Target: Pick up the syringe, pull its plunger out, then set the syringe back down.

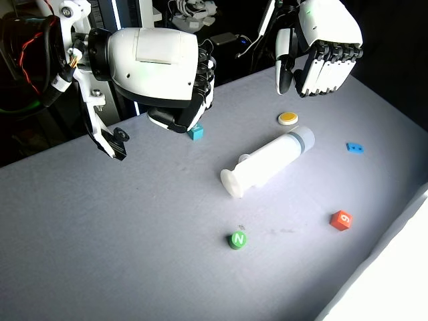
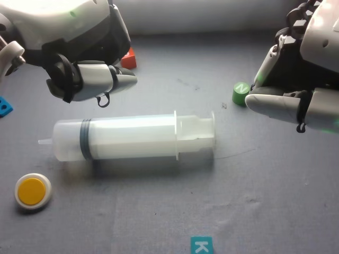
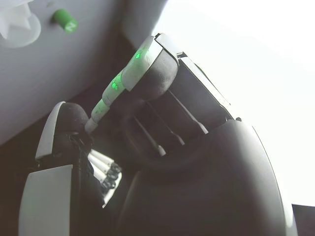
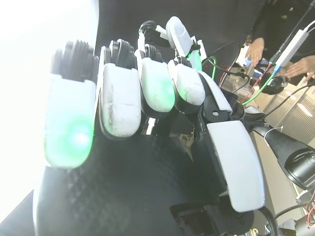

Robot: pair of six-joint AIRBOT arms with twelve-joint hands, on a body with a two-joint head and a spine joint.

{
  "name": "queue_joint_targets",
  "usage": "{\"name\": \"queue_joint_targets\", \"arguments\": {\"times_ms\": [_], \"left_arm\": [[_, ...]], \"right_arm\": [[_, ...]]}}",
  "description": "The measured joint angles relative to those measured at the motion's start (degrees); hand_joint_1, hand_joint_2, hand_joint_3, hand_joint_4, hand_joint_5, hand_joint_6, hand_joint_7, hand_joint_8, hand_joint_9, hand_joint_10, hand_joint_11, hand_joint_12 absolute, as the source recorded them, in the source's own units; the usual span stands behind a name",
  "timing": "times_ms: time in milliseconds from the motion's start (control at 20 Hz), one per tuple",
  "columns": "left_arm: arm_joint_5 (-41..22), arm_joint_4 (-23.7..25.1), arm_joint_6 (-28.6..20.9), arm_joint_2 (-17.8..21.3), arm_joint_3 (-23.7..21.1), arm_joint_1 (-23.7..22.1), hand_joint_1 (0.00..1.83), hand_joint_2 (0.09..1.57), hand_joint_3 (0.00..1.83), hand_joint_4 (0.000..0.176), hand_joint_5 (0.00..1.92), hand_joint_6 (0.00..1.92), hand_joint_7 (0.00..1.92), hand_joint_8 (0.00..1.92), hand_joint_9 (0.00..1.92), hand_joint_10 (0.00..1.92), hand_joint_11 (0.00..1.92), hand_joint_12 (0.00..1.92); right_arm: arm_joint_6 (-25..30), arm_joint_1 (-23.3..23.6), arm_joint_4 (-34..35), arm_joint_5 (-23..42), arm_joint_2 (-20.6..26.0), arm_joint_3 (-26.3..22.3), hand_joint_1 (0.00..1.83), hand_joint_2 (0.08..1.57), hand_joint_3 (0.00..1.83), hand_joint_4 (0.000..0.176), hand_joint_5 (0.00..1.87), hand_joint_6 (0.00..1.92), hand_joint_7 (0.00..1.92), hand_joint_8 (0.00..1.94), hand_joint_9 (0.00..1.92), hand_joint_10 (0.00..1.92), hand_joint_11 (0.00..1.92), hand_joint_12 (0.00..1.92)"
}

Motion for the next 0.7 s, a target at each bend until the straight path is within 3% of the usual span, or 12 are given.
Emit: {"name": "queue_joint_targets", "arguments": {"times_ms": [50,100,250,450,550,700], "left_arm": [[-0.3,-0.1,0.2,0.0,0.0,0.0,0.00,1.10,0.04,0.000,0.05,0.01,0.04,0.00,0.01,0.00,0.00,0.08],[-0.5,-0.5,0.3,0.0,0.0,0.0,0.00,1.12,0.02,0.000,0.04,0.00,0.03,0.00,0.00,0.00,0.00,0.01],[-0.5,0.3,0.3,0.0,0.0,0.0,0.00,1.13,0.02,0.000,0.01,0.00,0.00,0.00,0.00,0.00,0.00,0.00],[-0.8,-1.0,0.2,0.0,0.0,0.3,0.00,1.12,0.01,0.000,0.01,0.00,0.01,0.00,0.00,0.00,0.00,0.00],[-1.1,-1.7,0.2,0.0,0.0,1.2,0.00,1.13,0.01,0.000,0.01,0.00,0.01,0.00,0.00,0.00,0.00,0.00],[-1.2,-2.2,0.0,0.0,0.0,2.6,0.00,1.12,0.01,0.000,0.02,0.01,0.03,0.01,0.00,0.00,0.00,0.00]], "right_arm": [[-0.1,-0.2,-0.2,0.0,0.0,0.0,0.00,1.13,0.03,0.000,0.00,0.00,0.00,0.00,0.00,0.00,0.00,0.00],[0.0,-0.2,0.0,-0.3,0.0,0.0,0.00,1.13,0.01,0.000,0.00,0.00,0.00,0.00,0.00,0.00,0.00,0.00],[-0.3,-0.8,1.3,-0.3,0.0,-0.1,0.00,1.13,0.01,0.000,0.01,0.00,0.00,0.00,0.00,0.00,0.00,0.00],[-5.3,-1.8,16.4,0.0,0.0,-0.1,0.00,1.11,0.00,0.000,0.00,0.00,0.00,0.00,0.00,0.00,0.00,0.00],[-7.3,-2.3,20.7,0.0,0.0,0.0,0.00,1.11,0.00,0.000,0.00,0.00,0.00,0.00,0.00,0.00,0.00,0.00],[-8.2,-2.6,20.3,0.9,0.1,0.0,0.00,1.11,0.00,0.000,0.00,0.00,0.00,0.00,0.00,0.00,0.00,0.00]]}}
